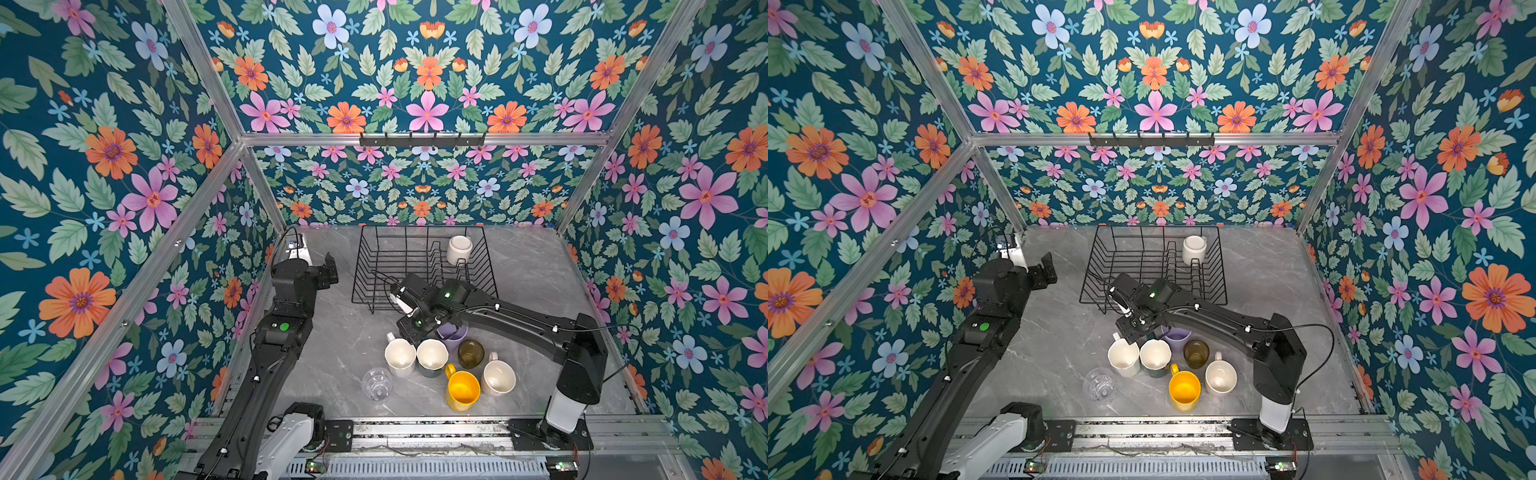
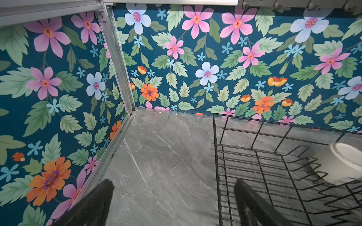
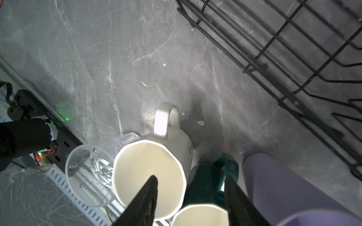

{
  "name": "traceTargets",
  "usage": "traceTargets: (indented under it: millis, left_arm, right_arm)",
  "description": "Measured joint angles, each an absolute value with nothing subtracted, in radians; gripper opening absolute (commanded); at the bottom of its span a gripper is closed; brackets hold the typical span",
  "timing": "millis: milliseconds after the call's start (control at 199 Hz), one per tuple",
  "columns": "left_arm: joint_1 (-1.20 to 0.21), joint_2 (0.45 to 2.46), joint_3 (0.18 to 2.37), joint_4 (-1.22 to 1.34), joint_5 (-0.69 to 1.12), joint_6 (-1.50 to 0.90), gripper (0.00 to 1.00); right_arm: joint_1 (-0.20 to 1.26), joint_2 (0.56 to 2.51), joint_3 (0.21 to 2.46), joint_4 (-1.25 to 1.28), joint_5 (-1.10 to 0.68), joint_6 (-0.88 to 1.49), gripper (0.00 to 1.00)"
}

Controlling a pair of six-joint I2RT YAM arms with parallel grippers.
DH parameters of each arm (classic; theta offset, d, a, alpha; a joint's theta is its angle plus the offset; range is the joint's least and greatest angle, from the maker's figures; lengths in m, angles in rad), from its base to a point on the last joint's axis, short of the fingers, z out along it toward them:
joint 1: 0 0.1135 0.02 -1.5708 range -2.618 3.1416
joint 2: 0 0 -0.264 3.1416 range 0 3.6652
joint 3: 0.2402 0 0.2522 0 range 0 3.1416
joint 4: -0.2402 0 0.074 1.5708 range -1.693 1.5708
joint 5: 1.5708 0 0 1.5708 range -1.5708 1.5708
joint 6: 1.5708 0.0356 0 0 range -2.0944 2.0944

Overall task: Load cups into a dish rack
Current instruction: Pick up the cup from the bottom-center of the table.

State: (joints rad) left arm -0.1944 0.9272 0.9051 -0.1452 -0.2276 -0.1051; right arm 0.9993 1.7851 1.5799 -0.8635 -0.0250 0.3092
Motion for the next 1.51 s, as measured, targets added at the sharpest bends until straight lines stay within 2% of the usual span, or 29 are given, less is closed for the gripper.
traceTargets:
  millis: [342,740,961,1414,1510]
  left_arm:
    - [-0.194,0.925,0.898,-0.142,-0.235,-0.105,0.98]
    - [-0.194,0.914,0.888,-0.135,-0.239,-0.105,0.98]
    - [-0.194,0.912,0.883,-0.128,-0.244,-0.105,0.98]
    - [-0.194,0.912,0.872,-0.126,-0.252,-0.102,0.98]
    - [-0.194,0.912,0.871,-0.124,-0.253,-0.102,0.99]
  right_arm:
    - [1.025,1.826,1.552,-0.847,-0.045,0.330,0.48]
    - [1.040,1.890,1.559,-0.826,-0.013,0.325,0.34]
    - [1.045,1.908,1.568,-0.823,0.020,0.310,0.30]
    - [1.050,1.908,1.573,-0.819,0.062,0.285,0.11]
    - [1.051,1.902,1.573,-0.821,0.064,0.279,0.01]
